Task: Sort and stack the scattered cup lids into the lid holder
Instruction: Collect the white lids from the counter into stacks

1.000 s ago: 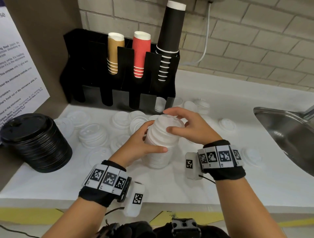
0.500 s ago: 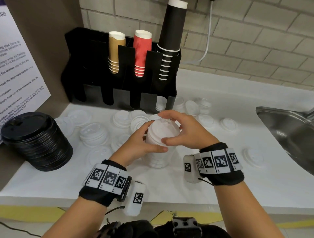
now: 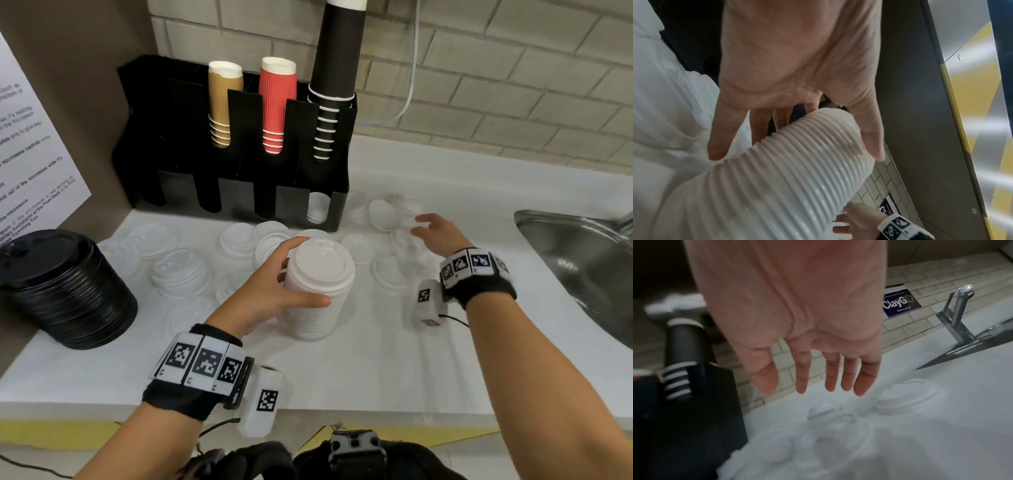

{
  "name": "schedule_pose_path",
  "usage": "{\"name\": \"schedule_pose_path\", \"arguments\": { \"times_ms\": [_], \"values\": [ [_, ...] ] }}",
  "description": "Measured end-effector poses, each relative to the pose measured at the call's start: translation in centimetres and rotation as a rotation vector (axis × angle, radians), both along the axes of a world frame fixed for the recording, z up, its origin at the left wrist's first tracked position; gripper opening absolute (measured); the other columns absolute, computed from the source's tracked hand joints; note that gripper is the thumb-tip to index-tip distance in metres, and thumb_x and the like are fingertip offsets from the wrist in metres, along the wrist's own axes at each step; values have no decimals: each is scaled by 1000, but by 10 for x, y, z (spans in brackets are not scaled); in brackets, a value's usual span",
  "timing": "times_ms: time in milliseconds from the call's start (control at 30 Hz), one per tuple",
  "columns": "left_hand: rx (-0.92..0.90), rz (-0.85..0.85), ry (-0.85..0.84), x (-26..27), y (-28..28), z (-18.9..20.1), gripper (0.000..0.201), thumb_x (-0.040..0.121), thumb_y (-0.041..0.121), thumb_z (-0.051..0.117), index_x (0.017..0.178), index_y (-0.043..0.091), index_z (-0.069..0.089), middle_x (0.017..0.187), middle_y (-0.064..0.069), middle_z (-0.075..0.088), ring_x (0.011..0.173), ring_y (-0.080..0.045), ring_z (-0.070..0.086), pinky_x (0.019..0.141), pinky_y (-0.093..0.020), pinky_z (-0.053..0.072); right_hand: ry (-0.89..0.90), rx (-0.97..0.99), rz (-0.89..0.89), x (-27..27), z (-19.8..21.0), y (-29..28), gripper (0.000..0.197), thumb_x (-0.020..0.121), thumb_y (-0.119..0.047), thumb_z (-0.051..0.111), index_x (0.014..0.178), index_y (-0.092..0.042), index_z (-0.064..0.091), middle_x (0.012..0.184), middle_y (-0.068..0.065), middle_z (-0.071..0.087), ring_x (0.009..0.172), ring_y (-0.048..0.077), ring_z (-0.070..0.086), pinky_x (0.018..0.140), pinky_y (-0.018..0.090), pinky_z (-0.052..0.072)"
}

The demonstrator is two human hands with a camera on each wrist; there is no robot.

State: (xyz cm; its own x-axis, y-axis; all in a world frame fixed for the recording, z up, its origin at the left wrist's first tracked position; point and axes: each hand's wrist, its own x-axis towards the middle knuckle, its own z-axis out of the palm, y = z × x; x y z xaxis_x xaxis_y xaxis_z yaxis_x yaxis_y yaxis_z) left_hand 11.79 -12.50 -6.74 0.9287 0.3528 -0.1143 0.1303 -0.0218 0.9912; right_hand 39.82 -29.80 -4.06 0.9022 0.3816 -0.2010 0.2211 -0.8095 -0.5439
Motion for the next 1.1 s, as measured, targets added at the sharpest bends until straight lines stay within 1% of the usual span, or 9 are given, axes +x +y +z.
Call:
{"name": "schedule_pose_path", "arguments": {
  "times_ms": [133,267,500,600,700,767,833,967,1100],
  "values": [
    [-4,6,-2,1,-1,2,91,54,36,92,127,57,42,134,19,50,121,-1,47,92,-22,42,-10,-258,66,17,-14,13,55,84,-48,65,132,-26,48,139,13,41,123,37,48,103,43,39],
    [6,1,-3,0,-2,4,84,54,37,86,126,53,46,131,21,52,121,-1,48,89,-18,43,-92,-387,99,18,-27,24,51,84,-46,66,125,-22,48,129,13,49,114,35,53,86,35,38],
    [23,19,29,-2,-1,3,95,51,43,86,133,55,38,133,17,50,122,-3,46,97,-26,42,-135,-432,64,15,-18,24,52,90,-37,56,134,-23,34,133,21,40,121,42,42,97,44,36],
    [10,28,28,0,-3,3,91,56,38,86,134,50,40,132,16,52,122,-4,48,98,-25,42,-136,-290,32,1,2,22,52,91,-43,52,136,-24,37,134,21,44,123,40,41,98,42,33],
    [19,17,26,2,-4,3,78,67,23,87,129,45,45,128,18,55,119,-3,51,89,-17,44,-69,105,78,-27,17,21,43,90,-45,55,128,-25,49,125,14,56,115,31,52,98,40,40],
    [20,11,27,2,-4,3,77,69,18,86,128,44,45,127,18,55,117,-1,51,85,-14,44,-5,389,119,-56,22,23,33,88,-46,59,117,-30,57,113,3,63,93,11,60,76,21,47],
    [22,8,26,2,-3,4,78,69,16,87,129,43,45,127,17,55,117,-2,52,85,-14,45,23,556,217,-84,24,27,24,86,-44,63,109,-35,63,101,-5,65,80,1,58,63,8,43],
    [37,6,20,1,-3,4,82,69,16,87,133,41,43,130,15,55,119,-4,52,95,-20,46,-9,649,451,-119,26,35,21,83,-36,70,104,-36,70,98,-23,67,83,-7,55,74,7,42],
    [26,7,18,0,-4,5,88,70,15,86,139,40,38,129,15,57,118,-2,53,91,-18,47,2,622,556,-130,25,41,25,79,-32,75,104,-33,72,106,-19,68,90,-6,56,72,10,42]
  ]
}}
